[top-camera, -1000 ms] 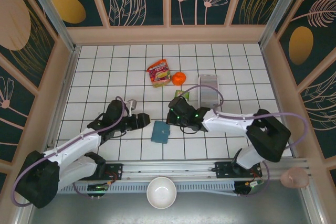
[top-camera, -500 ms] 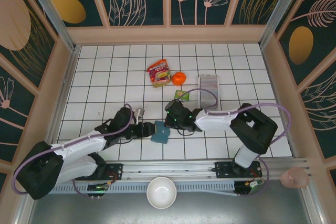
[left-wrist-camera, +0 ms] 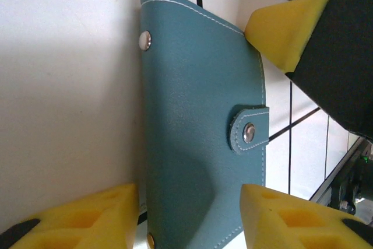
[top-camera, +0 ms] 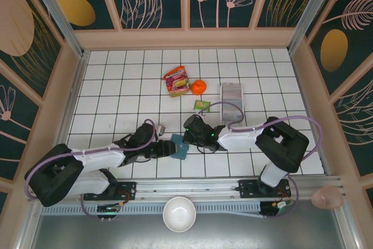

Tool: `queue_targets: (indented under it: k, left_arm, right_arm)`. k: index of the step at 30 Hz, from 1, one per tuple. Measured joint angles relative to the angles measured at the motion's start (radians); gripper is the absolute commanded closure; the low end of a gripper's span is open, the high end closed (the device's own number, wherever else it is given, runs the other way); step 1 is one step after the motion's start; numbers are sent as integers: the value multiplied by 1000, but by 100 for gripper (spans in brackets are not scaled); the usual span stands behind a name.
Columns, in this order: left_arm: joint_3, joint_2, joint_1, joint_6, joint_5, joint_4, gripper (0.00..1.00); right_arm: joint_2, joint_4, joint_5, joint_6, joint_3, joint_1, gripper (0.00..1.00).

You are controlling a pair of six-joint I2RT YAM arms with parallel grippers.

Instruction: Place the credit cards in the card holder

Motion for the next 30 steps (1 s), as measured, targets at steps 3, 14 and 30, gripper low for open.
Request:
queue_targets:
  k: [3,14,30]
  left_arm:
    - [-4,29,-34,-33,-2,53,65]
    - [-15,8,-64,-127,43,167,100]
    - [21,-174,-65,-77,-51,37,100]
  right_arm:
    - [0,6,12,7,-3,6,100]
    - [-79,-16,59,14,-50,23,91]
    - [-371,-117,49,-62,-50,85,59]
